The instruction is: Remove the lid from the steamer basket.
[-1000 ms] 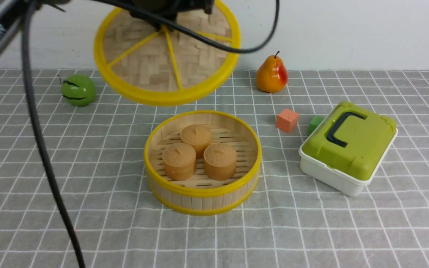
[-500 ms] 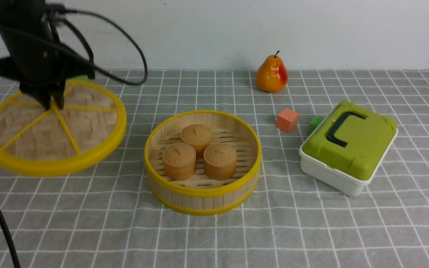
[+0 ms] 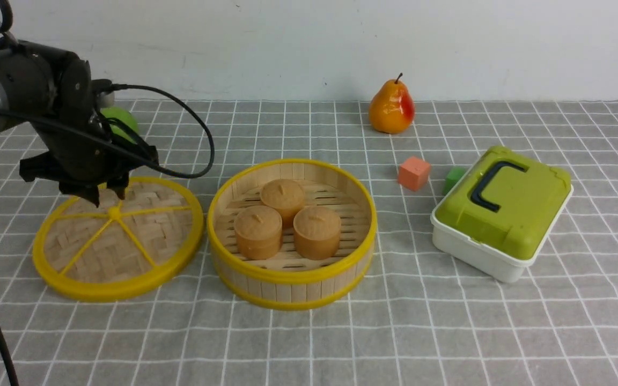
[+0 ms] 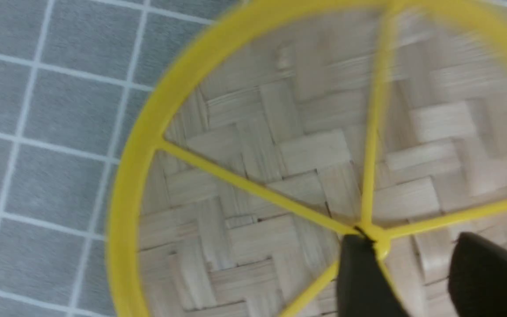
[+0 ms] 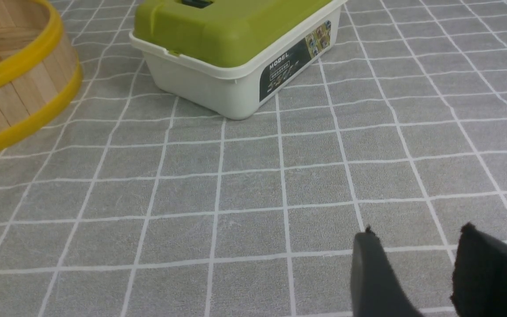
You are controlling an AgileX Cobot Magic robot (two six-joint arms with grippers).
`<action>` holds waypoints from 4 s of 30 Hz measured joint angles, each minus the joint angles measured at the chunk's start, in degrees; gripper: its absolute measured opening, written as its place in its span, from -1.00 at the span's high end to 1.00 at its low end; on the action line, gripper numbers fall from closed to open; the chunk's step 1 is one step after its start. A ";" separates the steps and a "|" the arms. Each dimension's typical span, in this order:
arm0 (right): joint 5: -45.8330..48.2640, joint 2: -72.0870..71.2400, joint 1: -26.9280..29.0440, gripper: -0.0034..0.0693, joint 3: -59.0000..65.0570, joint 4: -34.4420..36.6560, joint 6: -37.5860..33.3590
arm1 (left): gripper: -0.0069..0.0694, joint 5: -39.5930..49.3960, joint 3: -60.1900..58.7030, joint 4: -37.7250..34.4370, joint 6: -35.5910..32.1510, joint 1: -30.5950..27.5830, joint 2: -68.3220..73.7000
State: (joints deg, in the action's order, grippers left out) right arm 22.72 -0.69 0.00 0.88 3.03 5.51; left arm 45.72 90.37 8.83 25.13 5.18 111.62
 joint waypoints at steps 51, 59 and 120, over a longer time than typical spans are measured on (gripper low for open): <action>0.00 0.00 0.02 0.24 0.00 0.00 0.00 | 0.85 -23.19 -92.18 2.18 -9.09 7.40 -104.00; 0.00 0.00 0.00 0.24 0.00 0.00 0.00 | 0.85 -23.27 -92.17 -1.68 -8.90 -0.63 -111.76; 0.00 0.00 0.00 0.24 0.00 0.00 0.00 | 0.82 -23.33 -92.19 -11.44 -20.65 -1.95 -112.30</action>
State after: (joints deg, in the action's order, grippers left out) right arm 22.72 -0.69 0.00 0.88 3.03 5.51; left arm 22.39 -1.83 -2.62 4.48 3.23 -0.68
